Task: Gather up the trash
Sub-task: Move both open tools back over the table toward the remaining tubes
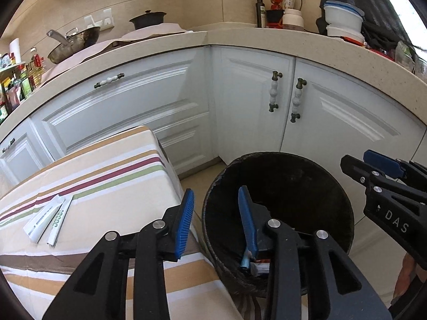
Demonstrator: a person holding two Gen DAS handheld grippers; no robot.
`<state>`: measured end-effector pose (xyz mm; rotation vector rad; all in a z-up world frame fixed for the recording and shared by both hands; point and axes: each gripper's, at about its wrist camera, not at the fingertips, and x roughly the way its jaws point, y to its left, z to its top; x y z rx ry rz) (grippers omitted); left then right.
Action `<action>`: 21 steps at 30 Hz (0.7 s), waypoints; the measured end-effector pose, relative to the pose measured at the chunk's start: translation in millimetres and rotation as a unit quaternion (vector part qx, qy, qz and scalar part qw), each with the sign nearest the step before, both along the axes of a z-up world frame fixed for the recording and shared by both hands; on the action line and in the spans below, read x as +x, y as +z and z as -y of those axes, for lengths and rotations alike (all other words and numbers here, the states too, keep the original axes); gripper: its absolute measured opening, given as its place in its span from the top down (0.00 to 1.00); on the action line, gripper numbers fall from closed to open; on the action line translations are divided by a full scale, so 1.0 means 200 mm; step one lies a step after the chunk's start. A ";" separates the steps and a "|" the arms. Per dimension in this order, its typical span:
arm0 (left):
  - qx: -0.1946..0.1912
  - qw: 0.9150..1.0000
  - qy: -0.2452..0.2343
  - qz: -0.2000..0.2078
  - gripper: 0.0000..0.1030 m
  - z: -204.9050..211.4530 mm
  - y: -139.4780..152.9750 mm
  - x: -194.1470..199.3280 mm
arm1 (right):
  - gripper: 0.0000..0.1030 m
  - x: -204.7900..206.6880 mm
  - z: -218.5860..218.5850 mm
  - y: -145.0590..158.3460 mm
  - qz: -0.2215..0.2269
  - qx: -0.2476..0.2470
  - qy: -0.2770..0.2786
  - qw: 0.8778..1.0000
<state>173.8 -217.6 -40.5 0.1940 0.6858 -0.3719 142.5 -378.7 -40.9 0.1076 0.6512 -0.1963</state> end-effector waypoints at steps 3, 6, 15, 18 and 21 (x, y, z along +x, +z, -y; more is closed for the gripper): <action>-0.002 1.000 0.007 0.004 0.63 -0.04 0.01 -0.01 | 0.57 0.00 -0.02 0.01 0.000 0.001 0.002 1.000; -0.002 1.000 0.021 0.012 0.58 -0.11 0.03 -0.03 | 0.57 0.00 -0.06 0.02 0.001 0.003 0.007 1.000; -0.003 0.995 0.094 0.017 0.48 -0.48 0.07 -0.06 | 0.52 0.06 -0.38 0.06 0.004 0.006 0.066 0.998; 0.001 0.991 0.130 0.017 0.47 -0.67 0.07 -0.06 | 0.52 0.09 -0.53 0.06 0.000 0.006 0.092 0.996; 0.004 0.987 0.157 0.016 0.46 -0.81 0.06 -0.07 | 0.52 0.13 -0.71 0.05 -0.006 0.006 0.123 0.992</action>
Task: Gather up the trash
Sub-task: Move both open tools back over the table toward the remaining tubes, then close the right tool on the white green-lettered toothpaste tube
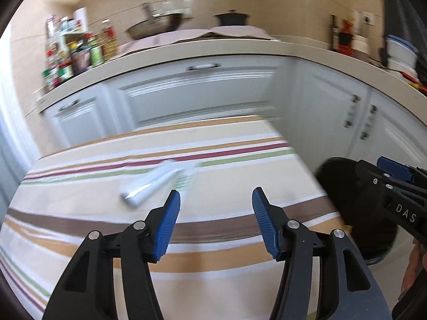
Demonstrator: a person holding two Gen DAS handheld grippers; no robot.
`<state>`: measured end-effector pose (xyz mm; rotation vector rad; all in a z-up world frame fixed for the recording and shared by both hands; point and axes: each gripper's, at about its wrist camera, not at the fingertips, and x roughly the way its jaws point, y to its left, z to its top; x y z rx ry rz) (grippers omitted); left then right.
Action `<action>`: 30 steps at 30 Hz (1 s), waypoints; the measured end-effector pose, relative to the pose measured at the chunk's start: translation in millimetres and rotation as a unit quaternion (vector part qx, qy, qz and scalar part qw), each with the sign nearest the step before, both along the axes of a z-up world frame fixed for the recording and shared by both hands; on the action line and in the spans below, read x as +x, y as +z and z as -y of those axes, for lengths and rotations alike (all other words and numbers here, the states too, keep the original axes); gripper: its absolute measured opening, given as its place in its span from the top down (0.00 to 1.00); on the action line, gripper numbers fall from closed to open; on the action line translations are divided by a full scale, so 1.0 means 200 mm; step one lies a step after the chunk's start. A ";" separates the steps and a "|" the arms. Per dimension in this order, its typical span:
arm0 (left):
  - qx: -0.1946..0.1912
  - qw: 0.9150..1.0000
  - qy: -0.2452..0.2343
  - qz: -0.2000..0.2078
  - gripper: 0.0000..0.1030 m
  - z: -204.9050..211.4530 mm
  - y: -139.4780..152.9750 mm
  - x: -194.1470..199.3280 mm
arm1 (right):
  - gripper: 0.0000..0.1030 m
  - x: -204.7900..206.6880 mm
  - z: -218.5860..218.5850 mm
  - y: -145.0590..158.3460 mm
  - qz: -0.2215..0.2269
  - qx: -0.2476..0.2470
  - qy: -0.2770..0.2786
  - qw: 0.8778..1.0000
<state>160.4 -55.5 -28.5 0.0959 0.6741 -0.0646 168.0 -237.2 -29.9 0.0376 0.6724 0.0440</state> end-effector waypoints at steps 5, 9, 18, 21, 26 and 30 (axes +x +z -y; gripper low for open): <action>0.003 0.999 0.050 -0.002 0.44 -0.25 -0.01 -0.01 | 0.52 0.07 -0.28 -0.03 -0.015 -0.005 0.047 0.999; 0.008 0.997 0.083 -0.002 0.43 -0.44 -0.01 -0.03 | 0.52 0.12 -0.49 -0.06 -0.027 -0.012 0.079 0.996; 0.006 0.990 0.142 -0.004 0.42 -0.78 -0.03 -0.04 | 0.52 0.25 -0.85 -0.12 -0.053 -0.023 0.117 0.991; 0.006 0.988 0.154 -0.007 0.41 -0.86 -0.04 -0.04 | 0.52 0.30 -0.93 -0.14 -0.064 -0.024 0.122 0.990; 0.000 0.986 0.167 -0.014 0.41 -0.95 -0.06 -0.03 | 0.52 0.37 -1.03 -0.21 -0.091 -0.040 0.123 0.987; -0.006 0.986 0.167 -0.016 0.39 -0.98 -0.07 -0.03 | 0.52 0.40 -1.02 -0.25 -0.105 -0.048 0.118 0.986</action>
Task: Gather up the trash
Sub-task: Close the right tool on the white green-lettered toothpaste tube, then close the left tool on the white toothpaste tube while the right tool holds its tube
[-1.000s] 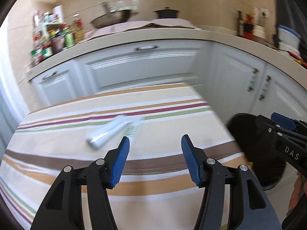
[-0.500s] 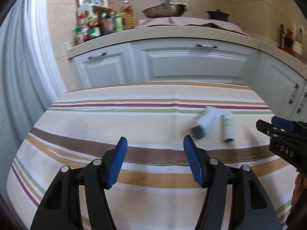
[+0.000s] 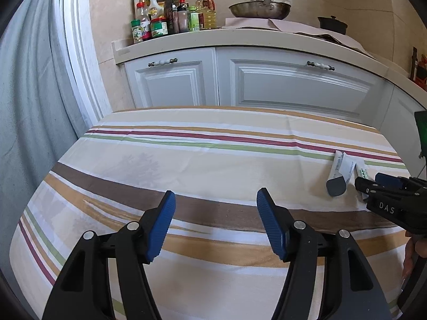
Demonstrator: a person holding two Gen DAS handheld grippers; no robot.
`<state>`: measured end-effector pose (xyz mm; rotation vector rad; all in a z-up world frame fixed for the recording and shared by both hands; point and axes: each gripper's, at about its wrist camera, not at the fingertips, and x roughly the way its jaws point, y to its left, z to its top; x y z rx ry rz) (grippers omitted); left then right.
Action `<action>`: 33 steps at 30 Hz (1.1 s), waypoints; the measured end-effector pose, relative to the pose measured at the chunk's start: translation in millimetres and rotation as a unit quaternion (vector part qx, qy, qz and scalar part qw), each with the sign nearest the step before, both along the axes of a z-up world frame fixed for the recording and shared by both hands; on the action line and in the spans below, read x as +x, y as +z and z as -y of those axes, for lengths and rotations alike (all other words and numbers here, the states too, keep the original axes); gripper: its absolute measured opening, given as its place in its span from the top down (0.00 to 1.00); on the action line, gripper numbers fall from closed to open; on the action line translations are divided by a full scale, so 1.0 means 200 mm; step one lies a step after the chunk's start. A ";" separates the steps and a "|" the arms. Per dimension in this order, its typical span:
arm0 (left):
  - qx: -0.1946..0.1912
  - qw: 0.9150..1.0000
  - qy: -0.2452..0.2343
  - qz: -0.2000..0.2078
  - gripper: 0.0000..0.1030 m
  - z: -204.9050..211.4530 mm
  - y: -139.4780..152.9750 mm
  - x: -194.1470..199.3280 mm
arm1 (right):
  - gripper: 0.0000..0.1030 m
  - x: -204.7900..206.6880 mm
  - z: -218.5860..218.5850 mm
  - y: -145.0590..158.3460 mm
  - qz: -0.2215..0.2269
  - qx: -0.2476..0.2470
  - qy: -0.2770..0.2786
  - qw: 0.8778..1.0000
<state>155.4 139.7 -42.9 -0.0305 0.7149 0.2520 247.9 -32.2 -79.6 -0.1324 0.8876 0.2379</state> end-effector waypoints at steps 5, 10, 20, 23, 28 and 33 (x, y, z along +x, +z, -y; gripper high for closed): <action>-0.007 1.000 -0.013 -0.001 0.39 0.03 -0.01 0.03 | 0.60 0.02 0.08 0.00 -0.002 0.004 -0.008 1.000; -0.010 0.999 -0.038 0.000 0.37 0.12 0.00 0.06 | 0.84 0.02 0.14 0.00 0.000 0.008 -0.001 1.000; -0.006 0.996 -0.091 0.005 0.35 0.34 0.04 0.14 | 0.85 0.00 0.32 0.03 0.013 0.021 -0.014 1.000; -0.005 0.994 -0.106 0.004 0.34 0.40 0.04 0.17 | 0.85 0.00 0.38 0.05 0.018 0.024 -0.019 0.999; 0.009 0.992 -0.129 -0.011 0.33 0.50 -0.01 0.25 | 0.85 0.01 0.45 0.08 0.024 0.029 -0.027 0.999; 0.013 0.989 -0.145 -0.035 0.33 0.55 -0.07 0.33 | 0.85 0.01 0.50 0.09 0.027 0.034 -0.029 0.999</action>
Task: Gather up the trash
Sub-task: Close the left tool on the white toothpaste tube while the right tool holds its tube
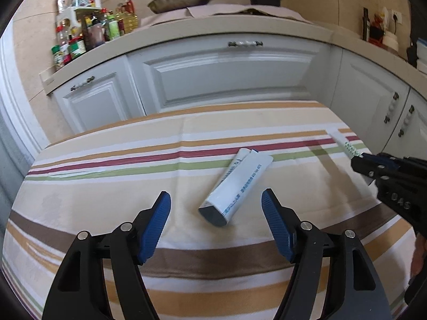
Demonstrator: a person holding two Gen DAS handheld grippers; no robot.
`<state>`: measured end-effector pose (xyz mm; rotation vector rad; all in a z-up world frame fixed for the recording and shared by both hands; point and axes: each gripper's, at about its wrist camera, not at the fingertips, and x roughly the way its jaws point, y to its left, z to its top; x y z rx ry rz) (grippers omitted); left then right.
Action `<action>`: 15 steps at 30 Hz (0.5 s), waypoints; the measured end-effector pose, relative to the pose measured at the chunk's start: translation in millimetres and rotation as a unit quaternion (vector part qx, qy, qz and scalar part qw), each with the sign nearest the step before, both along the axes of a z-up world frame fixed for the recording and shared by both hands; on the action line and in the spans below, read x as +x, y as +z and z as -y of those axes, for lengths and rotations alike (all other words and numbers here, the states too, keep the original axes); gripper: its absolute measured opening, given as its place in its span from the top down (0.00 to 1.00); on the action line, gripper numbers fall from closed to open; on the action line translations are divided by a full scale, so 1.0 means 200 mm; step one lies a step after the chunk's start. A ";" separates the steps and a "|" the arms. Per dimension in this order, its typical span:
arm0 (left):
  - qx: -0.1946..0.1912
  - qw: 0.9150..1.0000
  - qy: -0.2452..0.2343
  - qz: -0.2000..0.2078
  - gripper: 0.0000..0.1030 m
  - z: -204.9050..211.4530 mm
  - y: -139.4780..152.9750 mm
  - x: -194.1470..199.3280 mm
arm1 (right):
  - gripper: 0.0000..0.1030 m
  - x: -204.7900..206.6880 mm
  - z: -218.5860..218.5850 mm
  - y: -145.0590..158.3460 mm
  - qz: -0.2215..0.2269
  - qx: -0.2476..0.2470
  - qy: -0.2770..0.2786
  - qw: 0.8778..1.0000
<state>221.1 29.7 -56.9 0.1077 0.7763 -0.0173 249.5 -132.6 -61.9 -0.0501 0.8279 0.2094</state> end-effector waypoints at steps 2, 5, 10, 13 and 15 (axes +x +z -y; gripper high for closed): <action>0.004 1.000 -0.003 -0.005 0.33 0.01 -0.01 0.02 | 0.85 0.00 0.01 0.00 0.001 0.002 0.000 1.000; 0.005 1.000 -0.007 -0.012 0.37 0.02 -0.03 0.05 | 0.85 0.00 0.02 0.00 0.001 0.005 0.001 1.000; 0.000 0.999 -0.025 -0.041 0.64 0.04 -0.08 0.08 | 0.85 0.00 0.03 0.00 0.003 0.009 0.003 1.000; 0.000 0.999 -0.034 -0.039 0.75 0.05 -0.07 0.08 | 0.85 0.00 0.03 0.00 0.003 0.011 0.004 1.000; 0.007 0.998 -0.041 -0.037 0.82 0.07 -0.07 0.07 | 0.85 -0.01 0.03 0.00 0.002 0.012 0.004 1.000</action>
